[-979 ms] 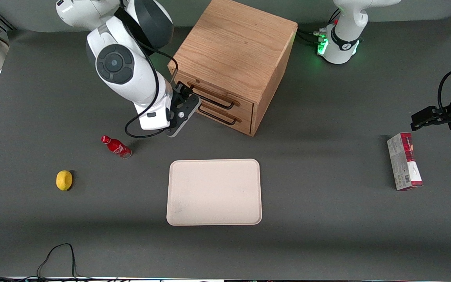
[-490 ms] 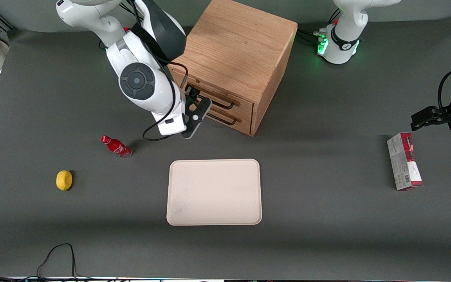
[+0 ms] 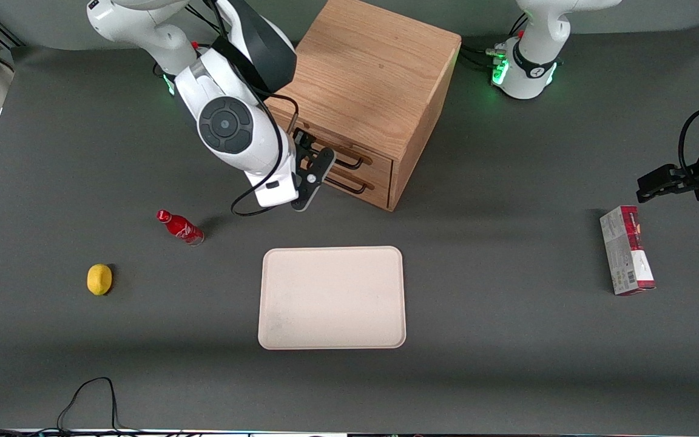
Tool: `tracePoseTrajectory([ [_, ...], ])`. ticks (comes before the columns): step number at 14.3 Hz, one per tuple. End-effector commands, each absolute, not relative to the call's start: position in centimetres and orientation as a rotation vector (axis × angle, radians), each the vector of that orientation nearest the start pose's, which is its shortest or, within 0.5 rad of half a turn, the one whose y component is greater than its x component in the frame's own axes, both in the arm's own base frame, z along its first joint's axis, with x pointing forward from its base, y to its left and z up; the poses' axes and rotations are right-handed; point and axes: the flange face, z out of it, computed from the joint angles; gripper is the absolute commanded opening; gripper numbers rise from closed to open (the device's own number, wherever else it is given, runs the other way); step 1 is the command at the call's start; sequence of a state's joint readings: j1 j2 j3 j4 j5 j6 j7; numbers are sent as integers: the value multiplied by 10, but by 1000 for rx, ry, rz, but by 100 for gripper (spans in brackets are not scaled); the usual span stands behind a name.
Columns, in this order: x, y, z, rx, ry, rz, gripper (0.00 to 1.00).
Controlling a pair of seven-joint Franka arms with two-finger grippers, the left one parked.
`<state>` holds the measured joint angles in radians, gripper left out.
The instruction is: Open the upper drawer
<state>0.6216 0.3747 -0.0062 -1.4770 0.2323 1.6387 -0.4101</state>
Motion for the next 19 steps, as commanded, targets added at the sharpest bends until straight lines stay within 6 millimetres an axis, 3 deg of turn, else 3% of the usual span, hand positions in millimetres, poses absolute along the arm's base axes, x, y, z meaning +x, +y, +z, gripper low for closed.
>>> tracePoseTrajectory([
  [1, 508, 412, 444, -2520, -1422, 367, 100],
  [19, 507, 432, 402, -2475, -1399, 394, 100],
])
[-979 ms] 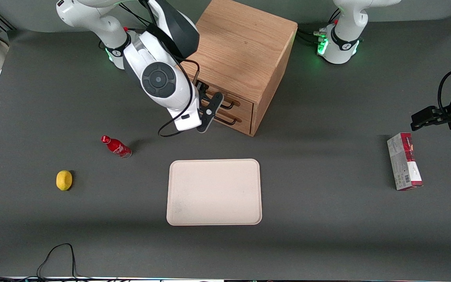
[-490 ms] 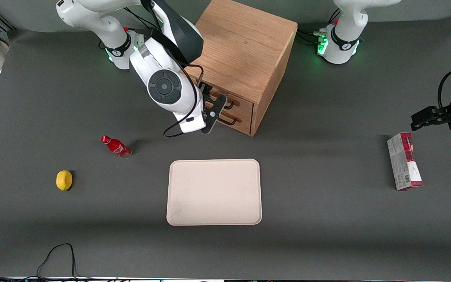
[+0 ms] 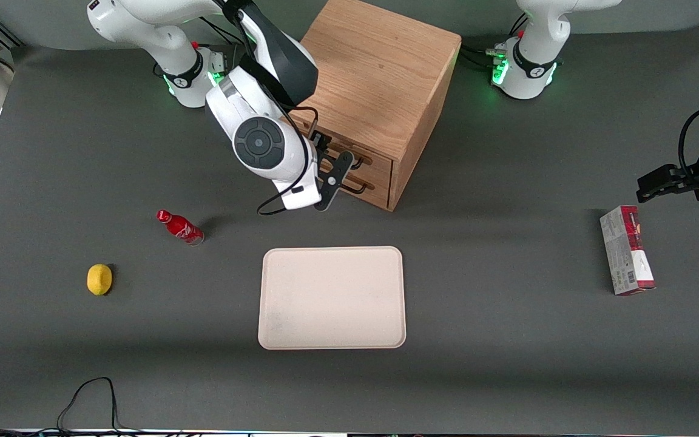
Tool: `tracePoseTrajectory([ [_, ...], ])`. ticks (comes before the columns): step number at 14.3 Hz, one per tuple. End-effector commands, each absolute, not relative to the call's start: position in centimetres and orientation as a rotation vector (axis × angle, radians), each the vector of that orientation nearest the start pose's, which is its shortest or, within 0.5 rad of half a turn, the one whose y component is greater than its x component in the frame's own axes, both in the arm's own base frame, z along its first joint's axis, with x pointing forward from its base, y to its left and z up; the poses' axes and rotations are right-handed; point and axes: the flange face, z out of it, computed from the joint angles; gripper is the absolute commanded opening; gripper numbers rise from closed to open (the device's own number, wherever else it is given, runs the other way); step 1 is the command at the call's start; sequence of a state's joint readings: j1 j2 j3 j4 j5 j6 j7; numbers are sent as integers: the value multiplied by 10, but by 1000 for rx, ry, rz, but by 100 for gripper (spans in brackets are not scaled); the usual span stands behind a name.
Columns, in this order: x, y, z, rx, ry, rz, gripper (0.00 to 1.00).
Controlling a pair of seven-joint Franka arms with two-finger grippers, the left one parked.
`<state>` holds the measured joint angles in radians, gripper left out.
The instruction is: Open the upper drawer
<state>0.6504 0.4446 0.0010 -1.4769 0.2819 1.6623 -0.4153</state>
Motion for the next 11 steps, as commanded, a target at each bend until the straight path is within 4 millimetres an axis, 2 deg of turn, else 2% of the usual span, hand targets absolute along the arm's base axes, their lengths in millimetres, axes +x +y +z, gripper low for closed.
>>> tracePoseTrajectory([
  [1, 508, 433, 397, -2474, -1403, 397, 100],
  [7, 511, 436, 378, -2445, -1454, 401, 100],
  [11, 514, 433, 376, -2417, -1490, 396, 100],
])
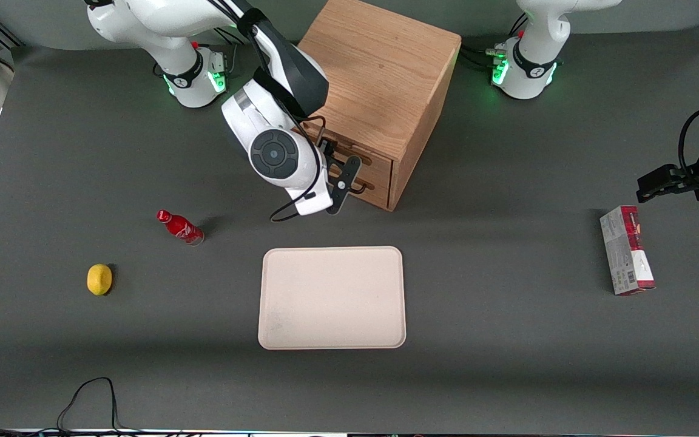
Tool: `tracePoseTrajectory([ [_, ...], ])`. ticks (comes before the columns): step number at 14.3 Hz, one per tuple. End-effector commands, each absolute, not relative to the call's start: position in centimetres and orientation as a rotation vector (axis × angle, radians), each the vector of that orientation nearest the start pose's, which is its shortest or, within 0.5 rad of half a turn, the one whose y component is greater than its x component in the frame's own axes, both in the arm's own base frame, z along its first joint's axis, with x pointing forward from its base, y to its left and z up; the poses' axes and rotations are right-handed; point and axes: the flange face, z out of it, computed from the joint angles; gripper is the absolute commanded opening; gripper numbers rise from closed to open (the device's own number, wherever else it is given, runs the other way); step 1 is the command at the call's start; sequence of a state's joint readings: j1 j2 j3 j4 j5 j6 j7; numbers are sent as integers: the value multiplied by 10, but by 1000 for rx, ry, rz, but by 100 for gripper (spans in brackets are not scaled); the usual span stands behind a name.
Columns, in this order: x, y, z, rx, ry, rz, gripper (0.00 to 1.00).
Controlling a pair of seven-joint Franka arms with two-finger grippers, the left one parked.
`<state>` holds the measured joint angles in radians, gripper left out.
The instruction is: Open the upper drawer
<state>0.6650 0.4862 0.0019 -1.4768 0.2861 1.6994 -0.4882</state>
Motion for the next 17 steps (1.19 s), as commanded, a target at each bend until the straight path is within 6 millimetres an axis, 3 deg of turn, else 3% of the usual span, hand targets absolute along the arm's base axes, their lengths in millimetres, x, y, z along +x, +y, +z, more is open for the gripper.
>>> tracePoseTrajectory([
  [1, 514, 432, 376, -2413, -1495, 394, 100],
  [17, 544, 400, 378, -2347, -1516, 340, 100],
])
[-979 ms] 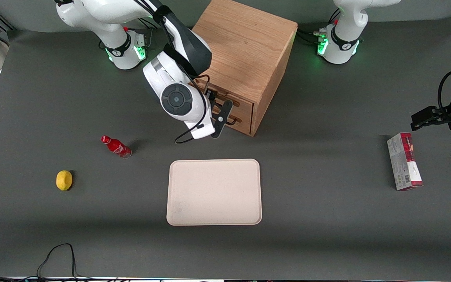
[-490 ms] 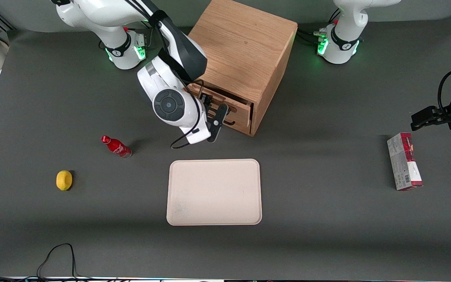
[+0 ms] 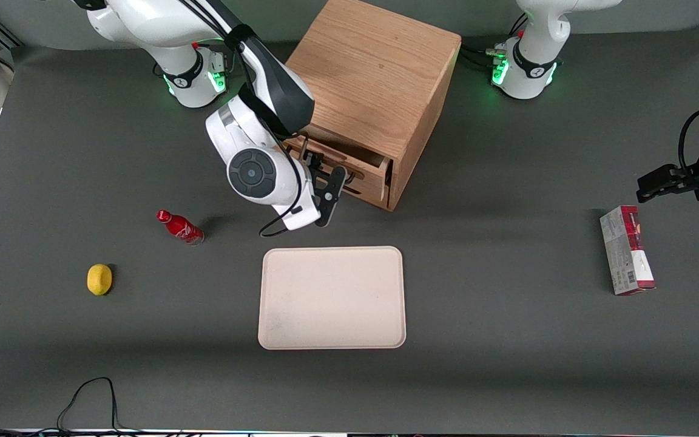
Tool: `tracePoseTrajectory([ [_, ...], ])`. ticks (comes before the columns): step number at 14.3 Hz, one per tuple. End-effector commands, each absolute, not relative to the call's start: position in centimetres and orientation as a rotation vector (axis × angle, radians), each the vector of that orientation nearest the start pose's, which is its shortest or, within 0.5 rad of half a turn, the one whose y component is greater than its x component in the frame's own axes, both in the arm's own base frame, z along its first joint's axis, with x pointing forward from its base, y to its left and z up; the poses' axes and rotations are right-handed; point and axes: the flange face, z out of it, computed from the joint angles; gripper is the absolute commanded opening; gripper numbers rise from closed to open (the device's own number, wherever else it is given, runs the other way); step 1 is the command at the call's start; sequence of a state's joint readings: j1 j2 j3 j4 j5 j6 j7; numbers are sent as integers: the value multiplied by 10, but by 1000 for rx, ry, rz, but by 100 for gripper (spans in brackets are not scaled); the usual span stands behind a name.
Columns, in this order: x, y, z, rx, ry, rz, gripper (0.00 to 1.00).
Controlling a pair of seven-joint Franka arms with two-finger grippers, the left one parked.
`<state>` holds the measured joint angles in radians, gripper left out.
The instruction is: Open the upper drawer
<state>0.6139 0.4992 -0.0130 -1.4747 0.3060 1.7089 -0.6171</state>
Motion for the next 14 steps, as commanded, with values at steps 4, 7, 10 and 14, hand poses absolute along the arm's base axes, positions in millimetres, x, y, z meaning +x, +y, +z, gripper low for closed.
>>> tracePoseTrajectory([
  [4, 549, 403, 383, -2343, -1513, 317, 100],
  [7, 557, 392, 393, -2317, -1510, 282, 100],
  [10, 563, 384, 395, -2322, -1496, 269, 100],
  [14, 570, 383, 397, -2328, -1492, 247, 100],
])
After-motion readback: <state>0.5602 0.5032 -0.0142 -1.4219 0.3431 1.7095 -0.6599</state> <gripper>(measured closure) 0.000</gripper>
